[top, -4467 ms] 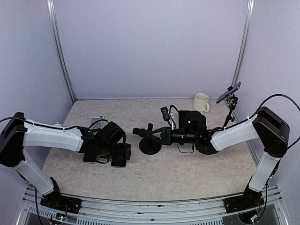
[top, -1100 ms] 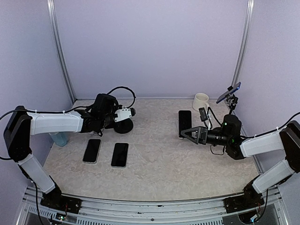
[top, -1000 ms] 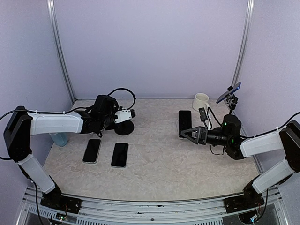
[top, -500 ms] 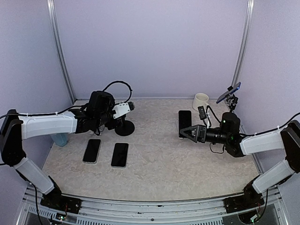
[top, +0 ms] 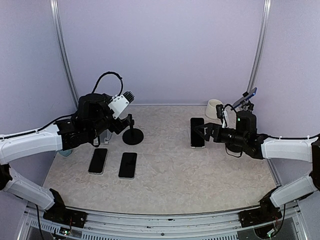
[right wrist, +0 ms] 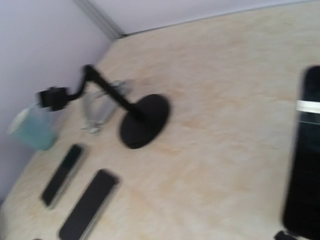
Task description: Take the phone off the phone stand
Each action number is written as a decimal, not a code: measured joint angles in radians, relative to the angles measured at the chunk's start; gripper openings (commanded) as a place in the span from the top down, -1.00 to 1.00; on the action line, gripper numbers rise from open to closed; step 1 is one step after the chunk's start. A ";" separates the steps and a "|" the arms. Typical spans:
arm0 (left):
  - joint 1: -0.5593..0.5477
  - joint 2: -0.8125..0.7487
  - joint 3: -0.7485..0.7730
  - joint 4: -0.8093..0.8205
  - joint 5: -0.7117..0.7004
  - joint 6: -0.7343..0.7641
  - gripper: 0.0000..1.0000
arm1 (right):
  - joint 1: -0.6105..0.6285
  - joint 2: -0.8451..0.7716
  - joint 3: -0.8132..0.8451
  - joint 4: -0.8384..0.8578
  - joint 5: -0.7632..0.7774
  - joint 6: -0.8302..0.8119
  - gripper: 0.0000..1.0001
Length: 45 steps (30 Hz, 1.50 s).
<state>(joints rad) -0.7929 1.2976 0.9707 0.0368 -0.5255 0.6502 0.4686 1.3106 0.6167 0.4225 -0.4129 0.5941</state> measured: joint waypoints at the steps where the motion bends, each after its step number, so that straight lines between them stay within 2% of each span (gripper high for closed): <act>1: -0.005 -0.005 0.000 0.001 -0.012 -0.025 -0.98 | 0.000 0.000 0.006 -0.021 0.024 -0.003 -1.00; 8: -0.014 -0.049 0.001 -0.030 -0.042 -0.256 -0.98 | 0.000 0.048 0.087 -0.145 0.172 -0.040 -1.00; 16: -0.008 -0.195 -0.020 0.010 -0.055 -0.468 -0.98 | 0.001 0.195 0.231 -0.242 0.306 -0.055 -1.00; 20: 0.000 -0.208 -0.020 0.011 -0.085 -0.549 -0.98 | 0.012 0.271 0.294 -0.288 0.357 -0.059 -1.00; 31: 0.002 -0.157 -0.055 -0.031 -0.105 -0.671 -0.98 | 0.051 0.465 0.488 -0.414 0.507 -0.082 -1.00; 40: 0.002 -0.158 -0.069 -0.031 -0.111 -0.696 -0.98 | 0.066 0.563 0.592 -0.483 0.584 -0.086 -1.00; 45: 0.002 -0.158 -0.069 -0.031 -0.112 -0.699 -0.98 | 0.073 0.595 0.618 -0.494 0.612 -0.085 -0.91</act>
<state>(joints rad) -0.7906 1.1393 0.9020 0.0063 -0.6373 -0.0490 0.5415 1.9060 1.2346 -0.0715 0.1986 0.5095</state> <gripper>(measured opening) 0.989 0.964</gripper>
